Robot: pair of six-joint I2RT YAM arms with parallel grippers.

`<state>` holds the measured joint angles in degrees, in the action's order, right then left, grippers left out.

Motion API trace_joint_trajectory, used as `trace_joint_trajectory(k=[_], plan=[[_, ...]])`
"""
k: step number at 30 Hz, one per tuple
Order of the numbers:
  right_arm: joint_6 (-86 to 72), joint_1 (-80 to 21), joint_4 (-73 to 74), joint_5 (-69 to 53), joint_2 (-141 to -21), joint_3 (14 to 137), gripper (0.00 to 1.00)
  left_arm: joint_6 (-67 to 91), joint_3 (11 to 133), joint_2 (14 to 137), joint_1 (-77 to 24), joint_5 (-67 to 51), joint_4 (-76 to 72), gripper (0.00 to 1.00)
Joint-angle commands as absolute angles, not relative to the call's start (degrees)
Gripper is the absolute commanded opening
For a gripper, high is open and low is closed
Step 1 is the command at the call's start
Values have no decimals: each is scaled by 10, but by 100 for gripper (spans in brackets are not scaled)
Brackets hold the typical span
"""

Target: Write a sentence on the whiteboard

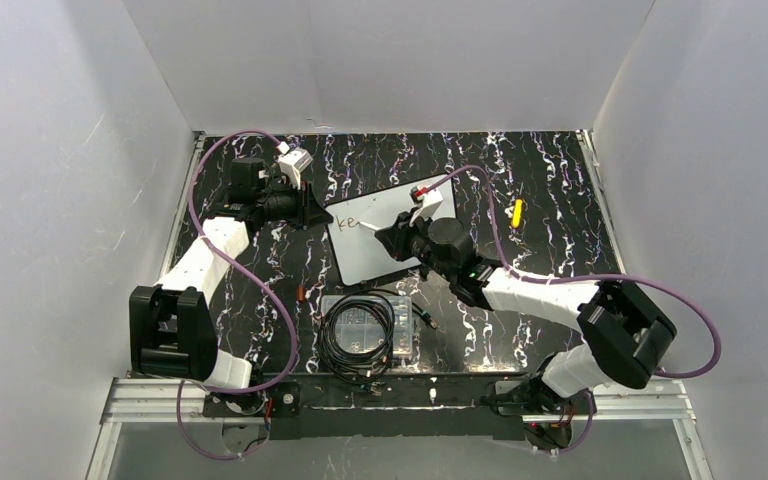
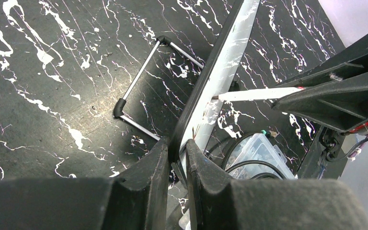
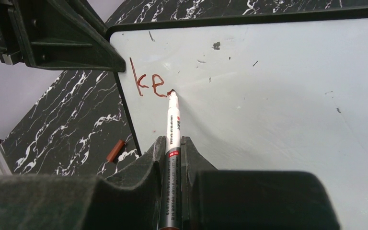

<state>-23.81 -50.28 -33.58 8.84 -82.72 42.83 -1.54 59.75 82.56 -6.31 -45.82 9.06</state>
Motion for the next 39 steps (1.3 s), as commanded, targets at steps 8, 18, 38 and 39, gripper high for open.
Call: trace_joint_trajectory(k=[8, 18, 38, 39], plan=[[-221, -497, -362, 131, -809, 440, 1, -34, 613, 796, -57, -451, 100, 0], [-220, -498, -380, 112, -821, 449, 1, -34, 613, 796, -58, -452, 100, 0], [-230, -498, -371, 79, -835, 439, 1, -33, 613, 794, -57, -452, 100, 0], [-232, -498, -369, 79, -833, 433, 1, -33, 613, 794, -57, -452, 99, 0]])
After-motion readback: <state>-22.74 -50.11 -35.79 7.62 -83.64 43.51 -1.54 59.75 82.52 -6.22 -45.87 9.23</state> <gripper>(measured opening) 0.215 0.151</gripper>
